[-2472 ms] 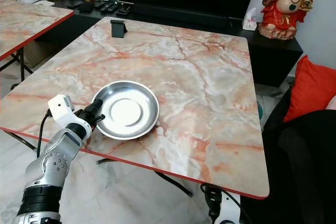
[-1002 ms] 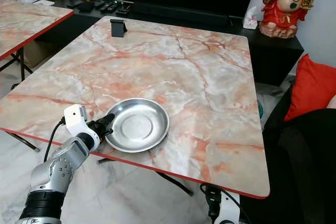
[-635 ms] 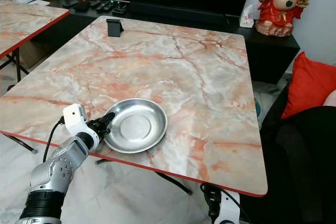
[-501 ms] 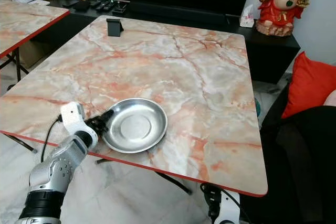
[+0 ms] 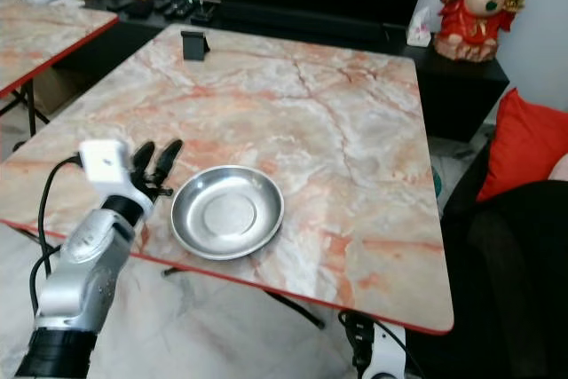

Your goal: Setting the table

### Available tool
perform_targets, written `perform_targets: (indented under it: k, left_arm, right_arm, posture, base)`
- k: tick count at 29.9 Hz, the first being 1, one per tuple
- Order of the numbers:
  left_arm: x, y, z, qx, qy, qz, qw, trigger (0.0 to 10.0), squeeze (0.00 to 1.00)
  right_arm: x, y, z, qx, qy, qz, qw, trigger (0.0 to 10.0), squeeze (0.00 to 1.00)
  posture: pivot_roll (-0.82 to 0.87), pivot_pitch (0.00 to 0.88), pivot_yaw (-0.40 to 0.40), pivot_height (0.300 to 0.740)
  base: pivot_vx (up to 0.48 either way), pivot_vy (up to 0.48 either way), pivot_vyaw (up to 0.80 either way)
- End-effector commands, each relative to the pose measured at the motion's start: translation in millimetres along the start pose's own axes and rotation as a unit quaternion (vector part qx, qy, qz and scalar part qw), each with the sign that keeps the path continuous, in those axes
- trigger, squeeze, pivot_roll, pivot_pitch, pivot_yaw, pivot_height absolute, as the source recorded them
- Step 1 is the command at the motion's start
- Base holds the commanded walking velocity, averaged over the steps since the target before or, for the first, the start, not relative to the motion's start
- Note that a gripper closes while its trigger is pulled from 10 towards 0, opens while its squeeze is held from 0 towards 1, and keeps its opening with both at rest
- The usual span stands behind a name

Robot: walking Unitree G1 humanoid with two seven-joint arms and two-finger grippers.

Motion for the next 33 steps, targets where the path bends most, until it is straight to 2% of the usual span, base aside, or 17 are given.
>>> perform_targets:
  k: [1,8,19,33]
  left_arm:
    - [1.1,-0.3,-5.0,-0.004,0.021,-0.009,1.000,10.0,0.00]
    - [1.5,-2.0,0.0,0.028,0.029,-0.027,0.999,10.0,0.00]
    - [0.9,-0.8,-7.1,0.027,0.030,-0.039,0.998,10.0,0.00]
    - [1.7,2.2,-5.2,0.032,0.019,-0.043,0.998,10.0,0.00]
  right_arm:
    - [0.7,-0.1,-2.3,-0.006,0.004,-0.002,1.000,10.0,0.00]
    - [-0.1,-0.2,-2.8,-0.010,0.003,0.000,1.000,10.0,0.00]
    - [-1.3,-0.3,-2.3,-0.010,0.004,0.001,1.000,10.0,0.00]
    - [-2.8,-0.5,-1.7,-0.008,0.002,0.003,1.000,10.0,0.00]
  posture:
    - [0.05,0.000,-0.054,0.740]
    - [0.06,0.000,-0.054,0.740]
    - [0.05,0.000,-0.052,0.740]
    - [0.05,0.000,-0.048,0.740]
  base:
    - [0.000,0.000,0.00]
    - [0.000,0.000,0.00]
    - [0.000,0.317,0.00]
    - [0.000,0.334,0.00]
Point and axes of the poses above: a point about 5 cm out from each wrist's last joint towards the gripper, its own y axis pointing out of the wrist towards the gripper, its own x axis along the axis of the wrist's last joint, z = x × y, the point moved 2 cm from there along y, pointing out of the wrist towards the gripper, and after that the axes turned 7 degrees about y, right-handed, at the moved point
